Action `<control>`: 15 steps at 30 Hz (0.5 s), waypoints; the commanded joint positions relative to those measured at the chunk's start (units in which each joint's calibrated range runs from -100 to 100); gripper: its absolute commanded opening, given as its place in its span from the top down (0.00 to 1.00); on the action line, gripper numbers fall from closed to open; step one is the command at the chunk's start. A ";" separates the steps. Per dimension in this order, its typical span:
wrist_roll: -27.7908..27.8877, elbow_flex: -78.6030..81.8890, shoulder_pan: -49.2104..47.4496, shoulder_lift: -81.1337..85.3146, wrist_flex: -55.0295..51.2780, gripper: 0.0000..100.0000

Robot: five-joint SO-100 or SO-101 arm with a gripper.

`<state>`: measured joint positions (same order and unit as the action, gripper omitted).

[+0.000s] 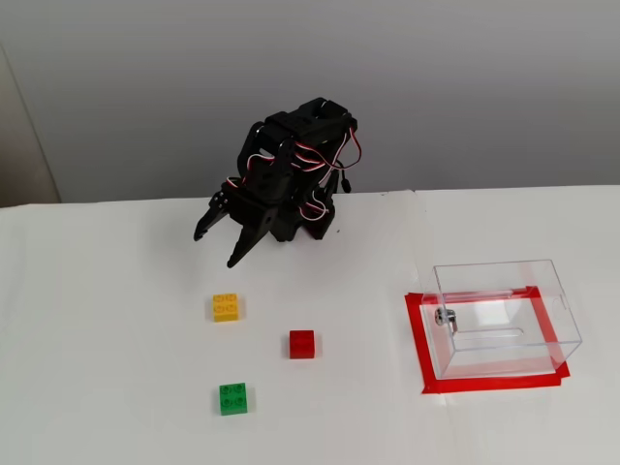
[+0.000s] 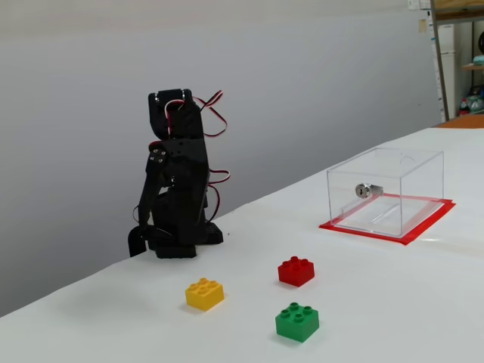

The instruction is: Pick the yellow lego brick and place it into the transparent box

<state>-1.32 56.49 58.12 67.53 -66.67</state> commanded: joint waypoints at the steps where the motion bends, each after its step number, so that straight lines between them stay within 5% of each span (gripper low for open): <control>1: 0.01 -1.97 -0.12 -3.42 7.05 0.68; 15: -0.25 -4.68 -6.03 -21.92 12.01 0.67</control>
<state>-1.32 54.55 53.10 47.48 -56.04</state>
